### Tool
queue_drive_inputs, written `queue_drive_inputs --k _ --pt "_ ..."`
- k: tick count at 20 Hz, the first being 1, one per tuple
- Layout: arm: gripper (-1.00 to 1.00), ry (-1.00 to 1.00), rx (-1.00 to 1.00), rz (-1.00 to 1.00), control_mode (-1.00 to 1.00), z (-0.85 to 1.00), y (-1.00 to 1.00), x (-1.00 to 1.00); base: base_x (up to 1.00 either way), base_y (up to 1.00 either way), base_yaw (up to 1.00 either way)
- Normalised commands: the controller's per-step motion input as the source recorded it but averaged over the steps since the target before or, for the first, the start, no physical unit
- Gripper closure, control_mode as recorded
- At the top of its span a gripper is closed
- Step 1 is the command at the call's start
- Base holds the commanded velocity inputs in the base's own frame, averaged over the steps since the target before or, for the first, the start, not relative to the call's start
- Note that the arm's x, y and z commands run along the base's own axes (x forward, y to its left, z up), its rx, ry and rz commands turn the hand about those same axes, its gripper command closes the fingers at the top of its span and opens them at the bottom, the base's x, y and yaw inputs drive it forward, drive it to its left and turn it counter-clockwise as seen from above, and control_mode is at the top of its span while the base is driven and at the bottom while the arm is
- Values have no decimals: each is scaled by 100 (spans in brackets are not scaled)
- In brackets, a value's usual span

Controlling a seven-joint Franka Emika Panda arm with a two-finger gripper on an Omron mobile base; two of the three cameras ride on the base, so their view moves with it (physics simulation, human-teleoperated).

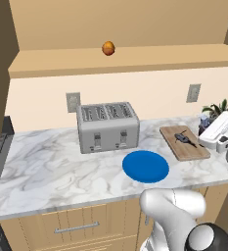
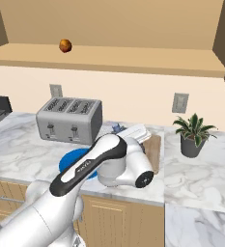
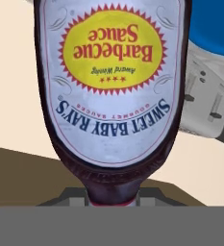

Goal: Pick the fish from the plate and place it on the cutting board. Then pick the condiment bottle from the cabinet and place it next to the cutting board.

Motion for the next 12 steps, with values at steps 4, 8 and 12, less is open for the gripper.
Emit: queue_drive_inputs --k 4,8,12 --pt "100 0 1 0 -100 -10 -21 1 0 0 0" --pt "100 0 0 0 -100 -8 -22 0 0 0 0" --pt "100 0 0 0 -100 -20 -25 1 0 0 0"
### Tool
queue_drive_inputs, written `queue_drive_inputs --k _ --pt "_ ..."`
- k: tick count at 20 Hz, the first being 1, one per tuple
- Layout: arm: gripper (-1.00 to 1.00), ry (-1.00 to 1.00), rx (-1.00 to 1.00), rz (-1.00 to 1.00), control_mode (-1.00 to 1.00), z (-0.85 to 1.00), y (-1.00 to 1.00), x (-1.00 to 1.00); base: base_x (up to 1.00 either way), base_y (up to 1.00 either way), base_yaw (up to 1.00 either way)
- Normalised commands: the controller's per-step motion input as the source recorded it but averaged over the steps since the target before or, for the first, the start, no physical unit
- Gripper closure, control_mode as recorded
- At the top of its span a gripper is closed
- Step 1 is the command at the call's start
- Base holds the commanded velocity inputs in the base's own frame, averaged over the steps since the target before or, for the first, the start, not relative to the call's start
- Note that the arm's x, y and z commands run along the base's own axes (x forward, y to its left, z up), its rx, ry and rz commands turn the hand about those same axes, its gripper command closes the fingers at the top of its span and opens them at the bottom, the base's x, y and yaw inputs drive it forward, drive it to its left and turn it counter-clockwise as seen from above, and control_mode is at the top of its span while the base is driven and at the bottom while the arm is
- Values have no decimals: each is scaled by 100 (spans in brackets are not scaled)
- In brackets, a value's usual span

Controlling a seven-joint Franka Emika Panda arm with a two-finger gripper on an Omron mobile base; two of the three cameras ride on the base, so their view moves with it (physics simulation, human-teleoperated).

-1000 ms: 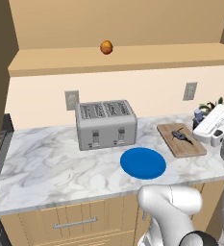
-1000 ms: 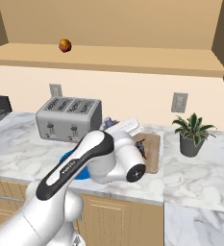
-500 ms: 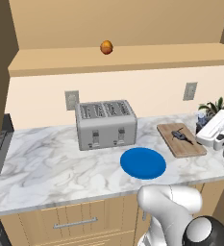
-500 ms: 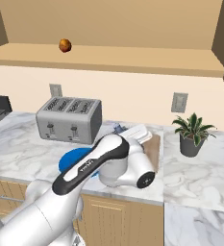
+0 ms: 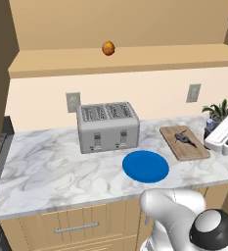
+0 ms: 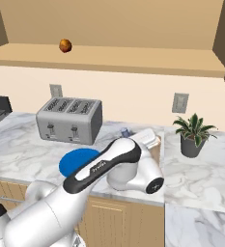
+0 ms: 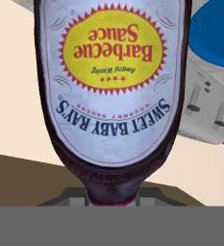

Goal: Pick the fish from the plate and place it on the cutting board. Then pick the condiment bottle from the cabinet and place it next to the cutting board.

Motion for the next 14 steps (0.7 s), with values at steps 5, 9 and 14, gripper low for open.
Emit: queue_drive_inputs --k 5,9,14 --pt "100 0 0 0 -100 -33 -22 6 0 0 0" --pt "100 0 3 0 -100 -32 -14 10 0 0 0" --pt "100 0 8 0 -100 -22 -14 12 0 0 0"
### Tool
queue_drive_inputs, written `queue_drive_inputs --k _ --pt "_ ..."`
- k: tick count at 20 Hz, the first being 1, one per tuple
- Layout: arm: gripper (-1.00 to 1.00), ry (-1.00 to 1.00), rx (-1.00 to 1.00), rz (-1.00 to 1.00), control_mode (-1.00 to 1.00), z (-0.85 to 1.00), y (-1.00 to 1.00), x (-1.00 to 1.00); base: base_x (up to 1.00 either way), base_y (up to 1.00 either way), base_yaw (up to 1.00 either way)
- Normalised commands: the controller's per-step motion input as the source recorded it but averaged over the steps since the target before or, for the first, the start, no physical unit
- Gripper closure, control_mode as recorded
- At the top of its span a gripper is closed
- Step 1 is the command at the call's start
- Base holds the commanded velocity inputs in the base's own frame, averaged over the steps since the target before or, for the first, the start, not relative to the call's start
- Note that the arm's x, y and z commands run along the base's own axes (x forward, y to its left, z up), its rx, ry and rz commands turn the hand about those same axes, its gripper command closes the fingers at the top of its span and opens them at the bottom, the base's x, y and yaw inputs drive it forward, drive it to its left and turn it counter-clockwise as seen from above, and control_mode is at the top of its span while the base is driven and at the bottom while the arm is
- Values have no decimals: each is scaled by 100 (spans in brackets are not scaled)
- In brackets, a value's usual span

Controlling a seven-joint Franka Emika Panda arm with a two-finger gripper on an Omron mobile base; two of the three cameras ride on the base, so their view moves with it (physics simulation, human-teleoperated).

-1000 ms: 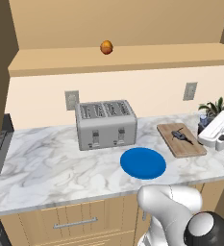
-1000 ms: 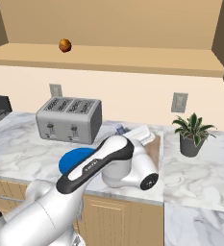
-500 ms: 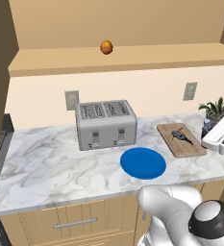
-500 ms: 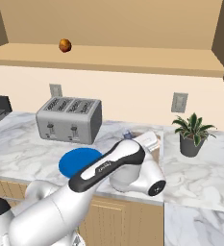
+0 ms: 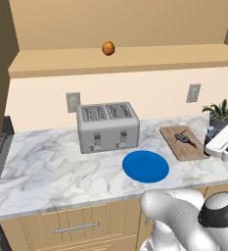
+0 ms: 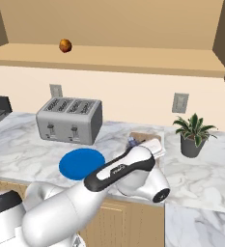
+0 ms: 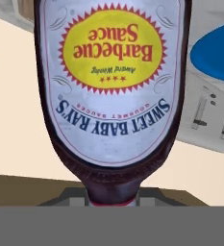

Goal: Pick the fish from the plate and place it on the cutting board. Then pick the condiment bottle from the cabinet and place it next to the cutting board.

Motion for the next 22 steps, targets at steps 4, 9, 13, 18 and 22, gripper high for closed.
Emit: queue_drive_inputs --k 4,9,13,18,22 --pt "100 0 6 0 -100 -5 -15 2 0 0 0" --pt "100 0 2 0 -100 -2 -19 0 0 0 0" --pt "100 0 0 0 -100 -8 -24 0 0 0 0" --pt "100 0 0 0 -100 -20 -18 0 0 0 0" --pt "100 0 0 0 -100 -27 -13 5 0 0 0"
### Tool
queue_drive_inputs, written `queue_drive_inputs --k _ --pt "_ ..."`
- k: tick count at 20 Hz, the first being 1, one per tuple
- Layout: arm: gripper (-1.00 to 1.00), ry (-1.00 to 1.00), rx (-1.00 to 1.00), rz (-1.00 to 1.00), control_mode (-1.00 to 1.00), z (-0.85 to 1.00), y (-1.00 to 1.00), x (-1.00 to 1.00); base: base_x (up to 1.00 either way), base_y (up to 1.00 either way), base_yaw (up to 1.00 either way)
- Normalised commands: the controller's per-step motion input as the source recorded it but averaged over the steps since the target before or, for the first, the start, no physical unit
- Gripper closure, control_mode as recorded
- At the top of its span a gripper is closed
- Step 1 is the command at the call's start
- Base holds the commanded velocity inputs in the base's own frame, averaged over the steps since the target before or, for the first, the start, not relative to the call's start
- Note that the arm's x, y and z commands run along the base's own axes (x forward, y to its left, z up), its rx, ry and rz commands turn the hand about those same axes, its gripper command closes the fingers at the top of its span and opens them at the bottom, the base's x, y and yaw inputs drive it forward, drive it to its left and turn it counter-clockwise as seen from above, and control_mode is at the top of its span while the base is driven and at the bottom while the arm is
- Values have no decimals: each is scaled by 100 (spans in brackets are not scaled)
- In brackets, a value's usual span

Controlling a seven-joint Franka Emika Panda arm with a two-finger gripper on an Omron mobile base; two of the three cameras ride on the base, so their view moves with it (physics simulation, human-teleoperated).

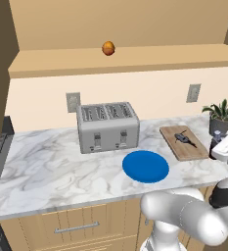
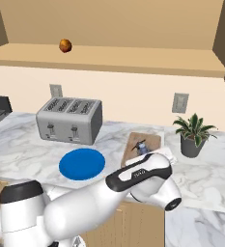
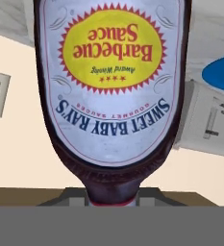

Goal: Pick the fish from the plate and place it on the cutting board. Then pick the condiment bottle from the cabinet and place it next to the cutting board.

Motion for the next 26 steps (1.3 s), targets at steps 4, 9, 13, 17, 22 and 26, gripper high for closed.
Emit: queue_drive_inputs --k 4,9,13,17,22,26 --pt "100 0 0 0 -100 -29 -7 6 0 0 0" --pt "100 0 0 0 -100 -25 -6 7 0 0 0" --pt "100 0 0 0 -100 -22 -5 5 0 0 0" --pt "100 0 0 0 -100 -18 -5 3 0 0 0" --pt "100 0 0 0 -100 -19 -8 8 0 0 0" --pt "100 0 0 0 -100 -18 -11 12 0 0 0"
